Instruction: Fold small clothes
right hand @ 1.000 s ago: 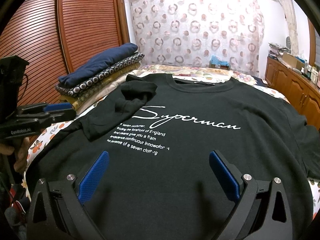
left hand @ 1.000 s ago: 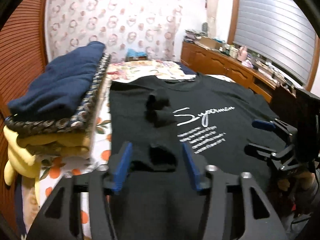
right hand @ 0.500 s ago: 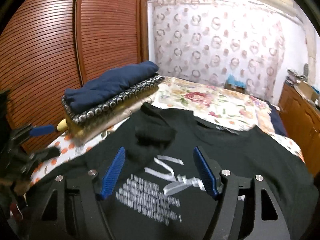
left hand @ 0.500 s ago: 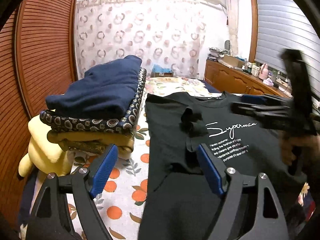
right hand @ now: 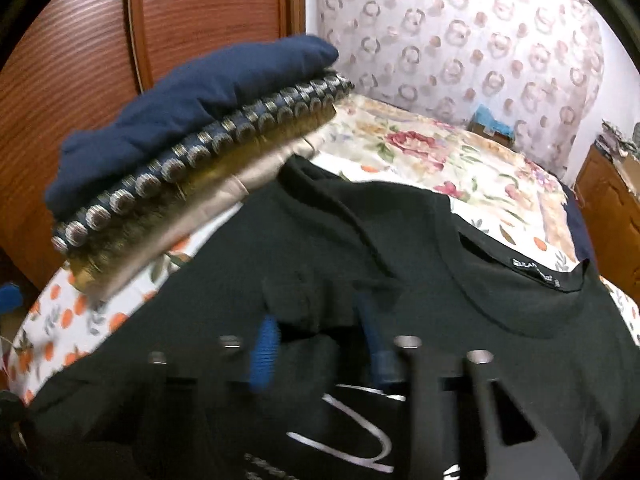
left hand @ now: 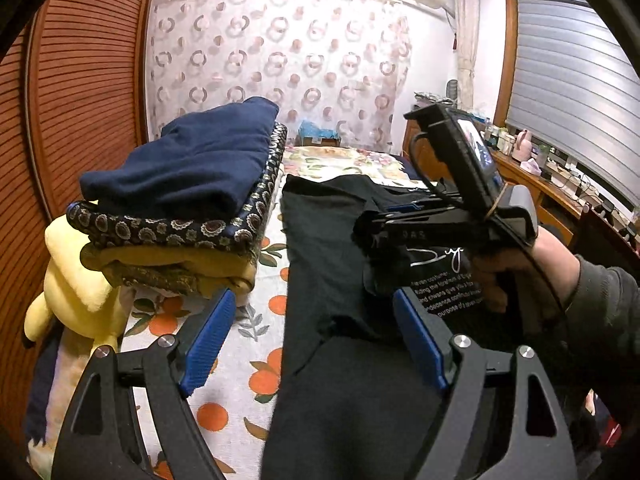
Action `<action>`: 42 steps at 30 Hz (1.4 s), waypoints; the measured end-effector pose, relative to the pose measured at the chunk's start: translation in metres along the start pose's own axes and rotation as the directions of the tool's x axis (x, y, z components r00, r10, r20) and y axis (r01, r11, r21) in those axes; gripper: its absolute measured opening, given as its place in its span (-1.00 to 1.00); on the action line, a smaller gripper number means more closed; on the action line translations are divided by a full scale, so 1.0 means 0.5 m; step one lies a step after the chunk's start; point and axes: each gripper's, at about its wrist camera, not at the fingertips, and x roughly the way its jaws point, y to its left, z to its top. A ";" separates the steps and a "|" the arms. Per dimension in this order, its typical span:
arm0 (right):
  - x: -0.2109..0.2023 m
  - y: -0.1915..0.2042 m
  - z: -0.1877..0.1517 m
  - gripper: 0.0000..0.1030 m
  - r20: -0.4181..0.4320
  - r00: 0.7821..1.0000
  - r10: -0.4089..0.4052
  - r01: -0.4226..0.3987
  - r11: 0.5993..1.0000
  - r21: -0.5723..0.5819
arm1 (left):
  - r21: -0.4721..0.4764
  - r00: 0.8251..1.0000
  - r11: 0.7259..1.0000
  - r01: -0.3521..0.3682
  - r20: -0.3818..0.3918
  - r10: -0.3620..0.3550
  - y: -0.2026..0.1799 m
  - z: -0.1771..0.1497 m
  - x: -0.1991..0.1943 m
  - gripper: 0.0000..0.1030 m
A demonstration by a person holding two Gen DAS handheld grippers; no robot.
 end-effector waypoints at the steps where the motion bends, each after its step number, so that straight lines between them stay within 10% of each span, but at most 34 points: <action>1: 0.004 -0.001 0.003 -0.57 0.002 1.000 0.004 -0.004 1.000 -0.005 | 0.000 1.000 1.000 0.001 0.000 -0.001 -0.001 -0.001 0.001 0.58; 13: -0.081 -0.100 -0.048 -0.83 0.034 0.994 -0.100 0.097 0.993 0.071 | 0.007 0.999 1.000 -0.006 -0.035 0.007 -0.009 -0.011 0.015 0.58; 18: -0.102 -0.111 -0.072 -0.34 0.011 0.981 -0.192 0.190 0.978 0.087 | 0.018 0.998 1.000 -0.016 -0.058 0.017 -0.013 -0.015 0.025 0.58; 33: -0.108 0.079 -0.099 -0.10 0.030 0.984 0.174 -0.175 0.984 0.018 | 0.028 0.998 0.999 -0.019 -0.052 0.020 -0.017 -0.014 0.006 0.58; 38: -0.073 0.090 -0.118 -0.85 -0.025 0.971 0.237 -0.237 0.971 0.013 | 0.026 0.998 0.999 -0.019 -0.056 0.020 -0.017 -0.016 0.005 0.58; 42: -0.083 0.077 -0.124 -0.92 -0.015 0.971 0.240 -0.241 0.971 -0.007 | 0.019 0.998 1.000 -0.017 -0.056 0.018 -0.015 -0.018 0.004 0.58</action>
